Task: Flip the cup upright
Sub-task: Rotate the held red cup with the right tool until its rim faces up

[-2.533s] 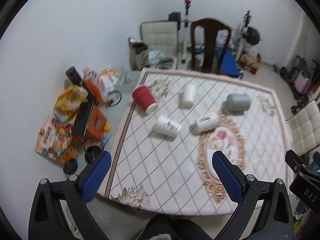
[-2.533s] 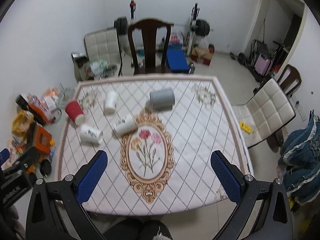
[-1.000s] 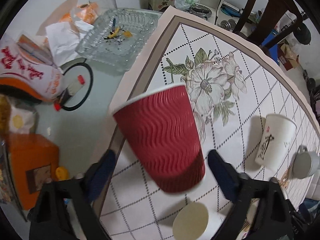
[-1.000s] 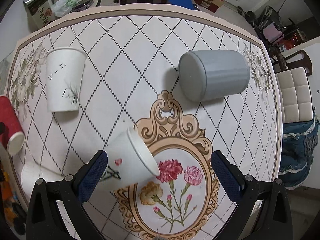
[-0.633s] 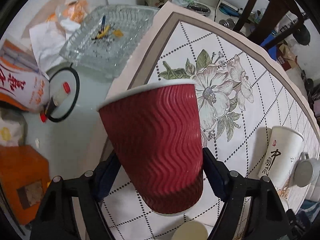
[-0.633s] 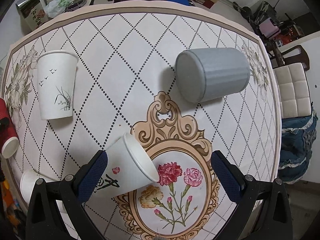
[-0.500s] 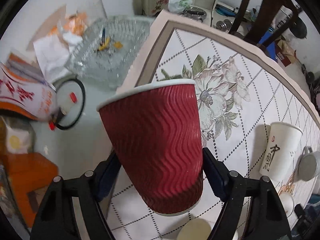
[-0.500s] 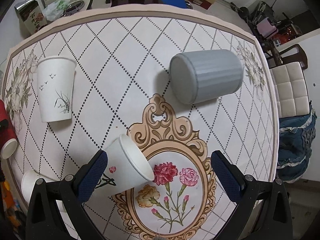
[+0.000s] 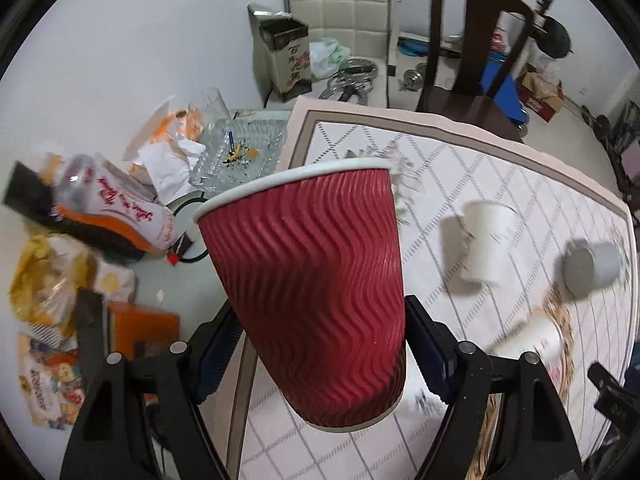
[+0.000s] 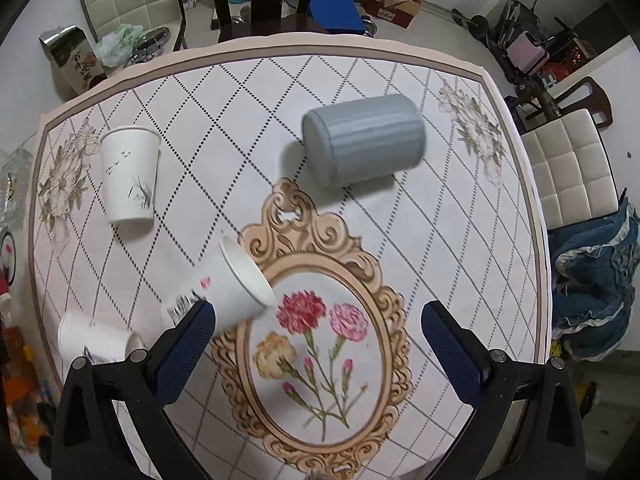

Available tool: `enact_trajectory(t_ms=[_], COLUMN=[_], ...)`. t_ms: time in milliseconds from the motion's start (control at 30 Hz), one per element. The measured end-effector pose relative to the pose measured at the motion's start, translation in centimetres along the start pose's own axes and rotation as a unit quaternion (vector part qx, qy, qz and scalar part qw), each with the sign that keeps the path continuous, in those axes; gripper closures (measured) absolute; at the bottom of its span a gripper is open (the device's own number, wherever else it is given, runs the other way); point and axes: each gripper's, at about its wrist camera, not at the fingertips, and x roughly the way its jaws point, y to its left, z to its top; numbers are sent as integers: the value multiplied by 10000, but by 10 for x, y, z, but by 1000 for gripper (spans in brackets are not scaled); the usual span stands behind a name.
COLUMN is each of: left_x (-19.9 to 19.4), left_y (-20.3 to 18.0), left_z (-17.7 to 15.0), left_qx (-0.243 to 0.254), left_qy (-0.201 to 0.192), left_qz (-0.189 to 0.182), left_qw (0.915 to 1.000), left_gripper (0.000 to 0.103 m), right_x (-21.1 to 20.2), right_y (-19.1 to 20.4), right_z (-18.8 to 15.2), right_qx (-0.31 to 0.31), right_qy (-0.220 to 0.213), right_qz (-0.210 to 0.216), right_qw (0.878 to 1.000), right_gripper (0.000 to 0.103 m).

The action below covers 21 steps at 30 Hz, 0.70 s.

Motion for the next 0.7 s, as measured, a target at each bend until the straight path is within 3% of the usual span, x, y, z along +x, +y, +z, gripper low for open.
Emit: enact_trajectory(t_ms=[167, 333, 567, 700], left_x=[-38, -45, -1, 30], left_y=[-36, -90, -172, -203], left_z=[-47, -104, -187, -216], left_qx=[304, 879, 1670, 1985], left_qy=[21, 292, 1112, 1466], left_qz=[-56, -161, -453, -484], left_qw=[9995, 9956, 9786, 9679], left_gripper=[26, 26, 26, 26], right_x=[-3, 15, 64, 87], right_y=[-32, -67, -109, -130], right_z=[-26, -60, -113, -133], right_qx=[2, 59, 147, 241], right_qy=[10, 201, 712, 928], right_qz=[68, 50, -129, -292], right_qw=[10000, 9998, 9973, 9950], right_gripper=[0, 0, 0, 0])
